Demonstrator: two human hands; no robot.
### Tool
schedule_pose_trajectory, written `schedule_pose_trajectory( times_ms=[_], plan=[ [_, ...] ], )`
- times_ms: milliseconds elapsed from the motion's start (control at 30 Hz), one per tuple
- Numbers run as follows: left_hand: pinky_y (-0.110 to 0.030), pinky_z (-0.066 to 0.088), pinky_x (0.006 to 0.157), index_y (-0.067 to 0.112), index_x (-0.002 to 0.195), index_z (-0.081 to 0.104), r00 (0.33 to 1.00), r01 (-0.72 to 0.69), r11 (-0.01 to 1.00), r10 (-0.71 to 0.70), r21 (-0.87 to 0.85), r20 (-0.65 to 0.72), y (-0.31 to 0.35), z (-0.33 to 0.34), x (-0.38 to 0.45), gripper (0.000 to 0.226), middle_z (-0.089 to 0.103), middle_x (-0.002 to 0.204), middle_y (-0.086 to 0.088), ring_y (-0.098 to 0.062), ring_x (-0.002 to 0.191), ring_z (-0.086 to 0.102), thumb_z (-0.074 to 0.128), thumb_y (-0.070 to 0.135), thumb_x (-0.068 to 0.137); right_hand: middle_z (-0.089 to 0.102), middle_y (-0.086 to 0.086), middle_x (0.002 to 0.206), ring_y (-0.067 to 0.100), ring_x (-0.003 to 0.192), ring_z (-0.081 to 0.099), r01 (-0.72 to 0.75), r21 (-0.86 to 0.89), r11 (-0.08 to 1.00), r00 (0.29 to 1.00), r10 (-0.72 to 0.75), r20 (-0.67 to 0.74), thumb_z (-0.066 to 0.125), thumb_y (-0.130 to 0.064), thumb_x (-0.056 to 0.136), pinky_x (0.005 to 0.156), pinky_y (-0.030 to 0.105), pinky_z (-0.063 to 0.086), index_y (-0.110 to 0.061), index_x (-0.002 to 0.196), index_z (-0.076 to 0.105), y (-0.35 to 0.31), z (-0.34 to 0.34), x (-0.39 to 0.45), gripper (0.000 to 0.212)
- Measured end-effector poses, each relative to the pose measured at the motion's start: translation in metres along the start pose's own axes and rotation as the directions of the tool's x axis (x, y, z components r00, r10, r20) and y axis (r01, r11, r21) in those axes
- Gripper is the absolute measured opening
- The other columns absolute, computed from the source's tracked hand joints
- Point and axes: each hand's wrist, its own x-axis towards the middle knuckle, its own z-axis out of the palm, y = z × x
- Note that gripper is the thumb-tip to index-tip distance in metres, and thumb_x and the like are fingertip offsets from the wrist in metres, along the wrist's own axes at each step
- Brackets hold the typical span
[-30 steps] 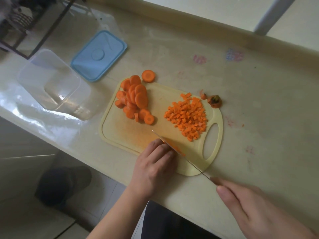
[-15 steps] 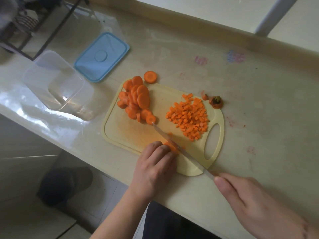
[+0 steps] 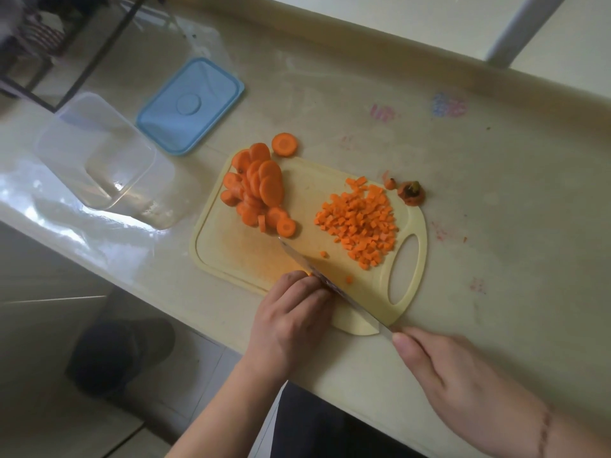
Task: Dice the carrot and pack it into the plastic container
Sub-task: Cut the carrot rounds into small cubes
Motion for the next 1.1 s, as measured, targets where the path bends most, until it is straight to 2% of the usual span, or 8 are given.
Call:
schedule_pose_trajectory(
  times_ms=[233, 400, 500, 667, 800, 933, 1000, 1100],
  plan=[
    [-0.040, 0.053, 0.085, -0.004, 0.093, 0.075, 1.000, 0.006, 1.000, -0.007, 0.023, 0.010, 0.001, -0.001, -0.005, 0.010, 0.068, 0.096, -0.015, -0.032, 0.095, 0.062, 0.079, 0.001, 0.085, 0.057, -0.008, 0.063, 0.009, 0.058, 0.054, -0.033, 0.053, 0.998, 0.999, 0.036, -0.038, 0.020, -0.071, 0.085, 0.055, 0.015, 0.037, -0.038, 0.077, 0.051, 0.000, -0.013, -0.006, 0.046],
    [-0.043, 0.053, 0.083, -0.001, 0.096, 0.077, 1.000, 0.008, 0.999, -0.008, 0.040, 0.002, 0.002, -0.001, -0.008, 0.011, 0.071, 0.104, -0.013, -0.032, 0.097, 0.064, 0.069, 0.006, 0.093, 0.064, -0.031, 0.085, -0.007, 0.087, 0.059, -0.093, 0.081, 0.992, 0.996, 0.093, 0.002, 0.016, -0.081, 0.077, 0.075, 0.012, 0.042, -0.054, 0.097, 0.056, -0.004, -0.004, -0.017, 0.052],
    [-0.043, 0.055, 0.082, -0.002, 0.096, 0.077, 1.000, 0.014, 0.999, -0.014, 0.038, -0.001, 0.002, 0.000, -0.007, 0.014, 0.072, 0.101, -0.013, -0.032, 0.094, 0.065, 0.079, -0.001, 0.082, 0.066, -0.019, 0.081, -0.003, 0.081, 0.062, -0.087, 0.067, 0.994, 0.996, 0.086, 0.017, 0.016, -0.079, 0.079, 0.073, 0.015, 0.045, -0.057, 0.091, 0.053, -0.003, -0.004, -0.019, 0.045],
    [-0.041, 0.056, 0.082, -0.003, 0.094, 0.076, 1.000, 0.024, 1.000, -0.024, 0.009, -0.008, 0.002, 0.000, -0.006, 0.012, 0.072, 0.100, -0.013, -0.031, 0.094, 0.065, 0.077, 0.000, 0.082, 0.069, -0.015, 0.087, -0.007, 0.087, 0.061, -0.110, 0.041, 0.993, 0.993, 0.109, 0.035, 0.012, -0.078, 0.077, 0.080, 0.014, 0.045, -0.046, 0.102, 0.059, -0.002, -0.006, -0.027, 0.061],
    [-0.039, 0.056, 0.084, -0.002, 0.095, 0.077, 0.999, 0.035, 0.999, -0.035, -0.003, -0.019, 0.001, 0.000, -0.007, 0.010, 0.072, 0.101, -0.012, -0.030, 0.095, 0.067, 0.075, 0.003, 0.087, 0.067, -0.016, 0.085, -0.007, 0.085, 0.059, -0.104, -0.002, 0.995, 0.995, 0.104, -0.006, 0.012, -0.073, 0.083, 0.079, 0.015, 0.044, -0.055, 0.087, 0.052, -0.004, 0.001, -0.020, 0.044],
    [-0.040, 0.055, 0.084, -0.001, 0.098, 0.076, 1.000, 0.019, 1.000, -0.019, 0.003, -0.004, -0.001, -0.001, -0.008, 0.010, 0.072, 0.104, -0.012, -0.031, 0.094, 0.067, 0.072, 0.004, 0.090, 0.058, -0.005, 0.070, 0.011, 0.064, 0.055, -0.034, 0.000, 0.999, 0.999, 0.034, 0.014, 0.013, -0.070, 0.086, 0.061, 0.029, 0.043, -0.039, 0.080, 0.047, -0.004, 0.004, -0.002, 0.046],
    [-0.040, 0.054, 0.084, -0.002, 0.097, 0.076, 1.000, 0.016, 1.000, -0.016, 0.010, 0.008, -0.001, -0.002, -0.010, 0.010, 0.071, 0.102, -0.013, -0.032, 0.091, 0.066, 0.074, 0.002, 0.088, 0.055, -0.005, 0.063, 0.012, 0.058, 0.053, -0.022, 0.017, 1.000, 1.000, 0.021, 0.003, 0.015, -0.070, 0.086, 0.056, 0.027, 0.039, -0.036, 0.076, 0.049, -0.004, -0.002, 0.002, 0.049],
    [-0.040, 0.054, 0.082, -0.003, 0.093, 0.076, 1.000, 0.027, 0.999, -0.026, 0.035, -0.010, -0.001, -0.001, -0.012, 0.011, 0.069, 0.096, -0.015, -0.032, 0.090, 0.064, 0.079, 0.000, 0.083, 0.054, -0.006, 0.057, 0.009, 0.052, 0.050, -0.056, 0.057, 0.997, 0.997, 0.059, -0.052, 0.019, -0.072, 0.082, 0.051, 0.018, 0.036, -0.018, 0.070, 0.050, -0.003, -0.013, 0.003, 0.064]
  ],
)
